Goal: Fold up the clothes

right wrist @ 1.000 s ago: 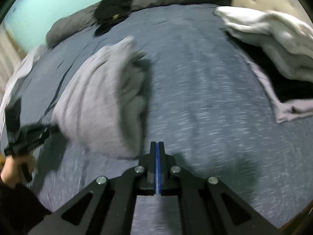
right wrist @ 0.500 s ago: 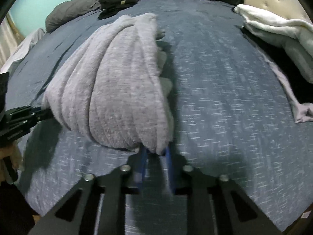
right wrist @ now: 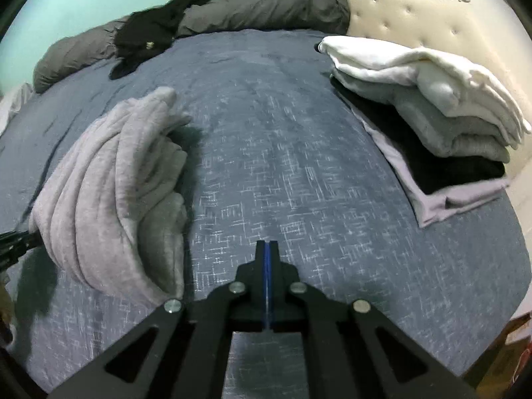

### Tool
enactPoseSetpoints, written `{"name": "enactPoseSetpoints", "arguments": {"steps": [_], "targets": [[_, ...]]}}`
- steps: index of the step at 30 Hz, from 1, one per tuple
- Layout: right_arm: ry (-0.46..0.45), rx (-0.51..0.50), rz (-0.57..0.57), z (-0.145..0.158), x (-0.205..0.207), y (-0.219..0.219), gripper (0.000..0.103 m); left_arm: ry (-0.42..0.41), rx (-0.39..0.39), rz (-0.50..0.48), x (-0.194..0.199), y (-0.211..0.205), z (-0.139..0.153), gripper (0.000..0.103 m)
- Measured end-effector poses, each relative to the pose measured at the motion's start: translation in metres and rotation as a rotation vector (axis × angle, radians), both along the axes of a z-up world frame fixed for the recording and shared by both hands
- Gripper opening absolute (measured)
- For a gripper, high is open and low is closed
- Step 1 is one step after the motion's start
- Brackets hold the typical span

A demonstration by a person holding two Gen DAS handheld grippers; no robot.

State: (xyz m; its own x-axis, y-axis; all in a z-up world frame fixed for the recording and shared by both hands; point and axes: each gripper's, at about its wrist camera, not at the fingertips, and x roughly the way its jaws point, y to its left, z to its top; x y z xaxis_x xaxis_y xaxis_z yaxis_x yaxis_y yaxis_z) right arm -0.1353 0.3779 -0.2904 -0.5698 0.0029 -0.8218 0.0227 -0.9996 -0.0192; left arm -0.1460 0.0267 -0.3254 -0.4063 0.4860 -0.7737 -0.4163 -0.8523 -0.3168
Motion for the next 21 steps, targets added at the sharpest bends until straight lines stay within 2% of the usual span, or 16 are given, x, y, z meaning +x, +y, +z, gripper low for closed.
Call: {"name": "enactPoseSetpoints", "arguments": {"steps": [2, 4, 6, 7, 8, 12, 14, 17, 18, 19, 21], "targets": [[-0.055, -0.1, 0.046, -0.005, -0.001, -0.001, 0.0, 0.013, -0.024, -0.014, 0.001, 0.004, 0.001, 0.009], [-0.097, -0.147, 0.077, -0.012, -0.002, -0.009, 0.003, 0.013, -0.029, -0.014, 0.002, 0.005, 0.002, 0.009], [-0.117, -0.148, 0.101, -0.014, 0.003, -0.023, 0.018, 0.009, -0.023, -0.013, 0.001, 0.003, 0.001, 0.01], [-0.129, -0.142, 0.114, -0.017, 0.008, -0.031, 0.039, 0.007, -0.02, -0.013, 0.0, 0.001, 0.001, 0.01], [-0.136, -0.135, 0.123, -0.02, 0.012, -0.035, 0.051, 0.007, -0.021, -0.015, 0.0, 0.002, 0.001, 0.01], [-0.158, -0.104, 0.134, -0.027, 0.024, -0.049, 0.052, 0.013, -0.031, -0.02, 0.003, 0.004, 0.003, 0.01], [-0.148, -0.079, 0.092, -0.032, 0.022, -0.055, 0.053, 0.014, -0.031, -0.021, 0.003, 0.005, 0.003, 0.01], [-0.163, -0.125, 0.02, -0.04, 0.013, -0.058, 0.052, 0.015, -0.031, -0.023, 0.003, 0.005, 0.002, 0.01], [-0.165, -0.138, 0.021, -0.041, 0.011, -0.061, 0.05, 0.017, -0.033, -0.024, 0.003, 0.006, 0.003, 0.01], [-0.159, -0.14, 0.038, -0.041, 0.011, -0.064, 0.033, 0.017, -0.033, -0.026, 0.003, 0.006, 0.003, 0.01], [-0.129, -0.112, 0.058, -0.038, 0.011, -0.071, 0.026, 0.022, -0.033, -0.028, 0.003, 0.007, 0.004, 0.01]]}}
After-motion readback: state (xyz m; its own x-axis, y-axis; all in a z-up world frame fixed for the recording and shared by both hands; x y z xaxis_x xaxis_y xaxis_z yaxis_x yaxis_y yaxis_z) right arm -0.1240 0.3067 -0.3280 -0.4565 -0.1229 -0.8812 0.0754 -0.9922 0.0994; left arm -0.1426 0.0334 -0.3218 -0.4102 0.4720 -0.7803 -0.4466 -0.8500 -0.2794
